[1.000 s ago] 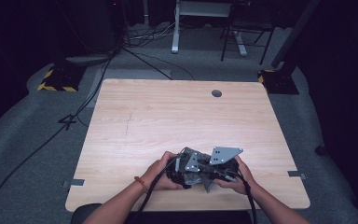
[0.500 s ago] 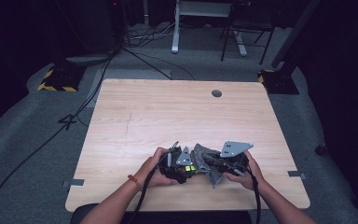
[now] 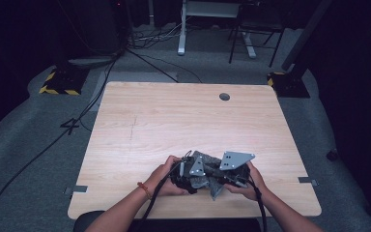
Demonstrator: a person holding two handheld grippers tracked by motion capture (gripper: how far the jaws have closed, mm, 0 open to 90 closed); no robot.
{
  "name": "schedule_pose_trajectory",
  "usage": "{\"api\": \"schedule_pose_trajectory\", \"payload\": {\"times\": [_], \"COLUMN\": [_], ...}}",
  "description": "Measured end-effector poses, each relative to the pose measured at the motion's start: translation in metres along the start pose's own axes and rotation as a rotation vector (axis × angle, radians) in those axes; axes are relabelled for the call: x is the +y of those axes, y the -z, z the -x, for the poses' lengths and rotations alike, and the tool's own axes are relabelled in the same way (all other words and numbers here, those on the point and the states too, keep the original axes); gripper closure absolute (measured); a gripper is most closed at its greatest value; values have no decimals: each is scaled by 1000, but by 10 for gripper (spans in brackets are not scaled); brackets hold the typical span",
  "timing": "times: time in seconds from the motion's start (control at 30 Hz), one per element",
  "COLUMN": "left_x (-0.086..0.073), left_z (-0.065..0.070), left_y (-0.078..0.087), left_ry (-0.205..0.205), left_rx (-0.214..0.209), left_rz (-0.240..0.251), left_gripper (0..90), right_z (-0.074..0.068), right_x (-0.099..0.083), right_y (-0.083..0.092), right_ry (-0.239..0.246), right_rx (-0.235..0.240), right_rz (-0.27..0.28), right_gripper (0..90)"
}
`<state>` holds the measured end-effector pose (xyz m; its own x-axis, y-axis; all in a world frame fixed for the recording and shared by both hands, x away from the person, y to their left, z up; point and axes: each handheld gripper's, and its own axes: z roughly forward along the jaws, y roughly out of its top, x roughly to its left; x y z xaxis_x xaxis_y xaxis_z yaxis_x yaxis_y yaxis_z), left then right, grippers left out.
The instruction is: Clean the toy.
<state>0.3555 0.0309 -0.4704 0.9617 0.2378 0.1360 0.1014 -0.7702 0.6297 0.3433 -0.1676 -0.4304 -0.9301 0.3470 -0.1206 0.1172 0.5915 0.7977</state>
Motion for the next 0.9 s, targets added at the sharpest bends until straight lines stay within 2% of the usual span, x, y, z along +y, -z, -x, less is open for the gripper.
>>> {"api": "schedule_pose_trajectory", "payload": {"times": [0.07,0.17,0.27,0.33,0.47,0.6,0.73,0.77,0.83,0.9], "left_x": [-2,-4,-3,-3,-2,1,6,7,5,4], "left_z": [-3,-9,-10,-9,-7,-4,3,4,3,1], "left_y": [3,11,15,15,12,8,1,0,2,5], "left_ry": [14,39,43,32,22,11,-14,-14,-17,-4], "left_rx": [5,3,13,5,9,19,-3,-6,-11,-8], "left_rz": [5,59,78,80,63,35,17,25,22,37], "left_gripper": [338,338,338,338,338,338,338,338,338,338], "right_z": [9,19,25,25,19,13,-1,-7,-15,-15], "right_x": [-5,-14,-21,-22,-18,-10,1,3,6,6], "right_y": [2,5,8,9,9,12,9,6,4,5], "right_ry": [-37,-61,-103,-107,-91,-70,-27,-5,38,33], "right_rx": [-13,-49,-21,-9,-7,-15,28,44,35,42], "right_rz": [0,-19,-1,13,25,60,78,74,61,65], "right_gripper": [772,773,772,772,774,775,772,773,773,773]}}
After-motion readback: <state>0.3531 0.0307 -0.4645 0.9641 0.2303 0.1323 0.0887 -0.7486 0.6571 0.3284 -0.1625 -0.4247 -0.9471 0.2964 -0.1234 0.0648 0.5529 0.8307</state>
